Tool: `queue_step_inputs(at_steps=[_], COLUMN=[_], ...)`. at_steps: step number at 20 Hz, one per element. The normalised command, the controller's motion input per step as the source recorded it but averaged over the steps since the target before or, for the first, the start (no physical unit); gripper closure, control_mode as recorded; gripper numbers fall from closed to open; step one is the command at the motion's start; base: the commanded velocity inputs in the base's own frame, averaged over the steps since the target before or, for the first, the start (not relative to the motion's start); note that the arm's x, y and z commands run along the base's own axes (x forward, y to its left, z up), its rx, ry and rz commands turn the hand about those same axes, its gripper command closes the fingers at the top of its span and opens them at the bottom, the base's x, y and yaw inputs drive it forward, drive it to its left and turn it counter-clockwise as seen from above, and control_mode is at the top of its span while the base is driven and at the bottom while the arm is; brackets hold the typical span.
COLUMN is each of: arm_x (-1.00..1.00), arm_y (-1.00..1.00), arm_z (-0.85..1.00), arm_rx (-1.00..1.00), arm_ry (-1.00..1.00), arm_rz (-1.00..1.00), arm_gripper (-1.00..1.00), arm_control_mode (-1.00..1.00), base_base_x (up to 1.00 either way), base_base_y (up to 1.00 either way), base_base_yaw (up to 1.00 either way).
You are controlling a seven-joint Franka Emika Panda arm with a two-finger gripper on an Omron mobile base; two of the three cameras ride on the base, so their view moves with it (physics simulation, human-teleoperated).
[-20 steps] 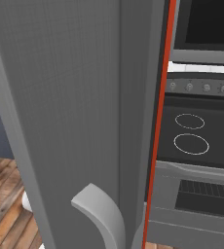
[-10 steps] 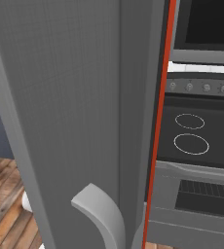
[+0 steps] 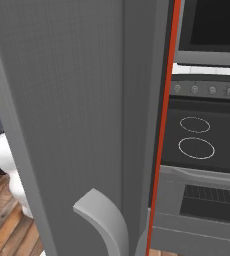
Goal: Move the avocado and bread from the top shelf to the second highest shelf to make space. Then, place the pitcher from the counter on the cleared top shelf.
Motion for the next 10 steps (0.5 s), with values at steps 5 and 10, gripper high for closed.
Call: queue_step_inputs(at_steps=[5,10], arm_x=[-1.00,-1.00], arm_y=[0.00,0.00], arm_z=[-0.03,-0.14], arm_rx=[0.00,0.00], arm_ry=[0.03,0.08], arm_rz=[-0.03,-0.02], arm_gripper=[1.00,1.00], arm_control_mode=[-1.00,-1.00], base_base_x=[0.00,0.00], base_base_y=[0.00,0.00], base_base_yaw=[0.00,0.00])
